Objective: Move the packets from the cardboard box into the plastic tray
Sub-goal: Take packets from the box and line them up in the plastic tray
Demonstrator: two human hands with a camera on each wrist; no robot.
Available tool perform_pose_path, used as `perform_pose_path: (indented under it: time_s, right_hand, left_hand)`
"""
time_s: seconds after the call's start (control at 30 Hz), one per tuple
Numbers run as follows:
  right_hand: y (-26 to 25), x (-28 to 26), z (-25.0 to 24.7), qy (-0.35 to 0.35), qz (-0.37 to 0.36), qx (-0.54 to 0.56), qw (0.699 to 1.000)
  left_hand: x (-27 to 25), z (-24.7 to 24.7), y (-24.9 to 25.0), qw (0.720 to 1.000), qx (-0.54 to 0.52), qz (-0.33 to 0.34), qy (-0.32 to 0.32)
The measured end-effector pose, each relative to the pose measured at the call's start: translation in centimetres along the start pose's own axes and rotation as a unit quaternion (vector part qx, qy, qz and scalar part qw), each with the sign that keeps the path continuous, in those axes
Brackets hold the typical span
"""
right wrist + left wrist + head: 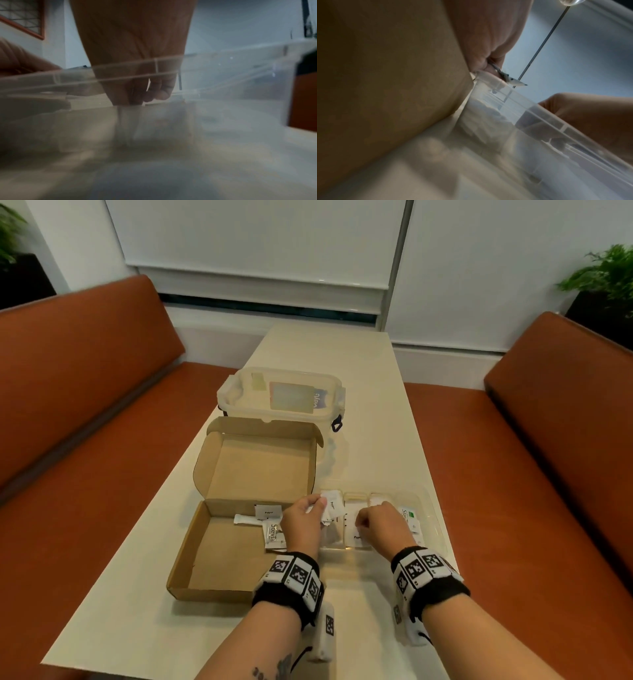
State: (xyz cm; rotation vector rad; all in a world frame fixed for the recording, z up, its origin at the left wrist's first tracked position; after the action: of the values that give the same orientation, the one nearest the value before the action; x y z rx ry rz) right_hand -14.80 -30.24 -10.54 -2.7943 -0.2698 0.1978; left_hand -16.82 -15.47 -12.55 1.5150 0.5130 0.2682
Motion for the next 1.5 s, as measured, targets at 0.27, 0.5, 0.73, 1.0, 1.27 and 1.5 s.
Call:
perform_pose_path:
  time_s: [0.27, 0.5, 0.73, 1.0, 1.27, 1.5]
  right_hand:
    - [0.5, 0.3, 0.8, 0.014, 0.014, 0.030, 0.999]
    - [0.3, 0.8, 1.0, 0.007, 0.028, 0.036, 0.999]
    - [0.7, 0.4, 0.9, 0.040, 0.027, 0.103, 0.994]
    - [-1.1, -0.8, -0.6, 0.030, 0.049, 0.362, 0.930]
    - [0.2, -0.6, -1.8, 0.104, 0.102, 0.323, 0.935]
    - [-0.2, -0.2, -1.3, -0.069, 0.028, 0.014, 0.997]
  left_hand:
    - [0.0, 0.1, -0.2, 1.000, 0.028, 0.007, -0.002]
    - [-0.2, 0.1, -0.2, 0.999, 0.035, 0.012, -0.002]
    - [-0.4, 0.1, 0.1, 0.999, 0.047, 0.014, -0.008]
    - [-0.4, 0.4, 0.3, 0.998, 0.048, 0.024, -0.029]
    - [-0.4, 0.2, 0.3, 0.998, 0.048, 0.031, -0.033]
    - [-0.5, 0.2, 0.4, 0.998, 0.042, 0.036, -0.036]
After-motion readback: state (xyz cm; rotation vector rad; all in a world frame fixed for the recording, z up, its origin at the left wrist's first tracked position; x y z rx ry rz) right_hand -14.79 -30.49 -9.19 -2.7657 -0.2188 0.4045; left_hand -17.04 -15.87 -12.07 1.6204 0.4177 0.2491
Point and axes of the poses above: each hand's wrist, its own x-axis towards the middle knuckle, its own z-axis out of the palm, y = z × x, the point moved 1 cm from there along x, towards the middle knuckle, and after that the axes turned 1 degree about z, right-handed, at the moved point
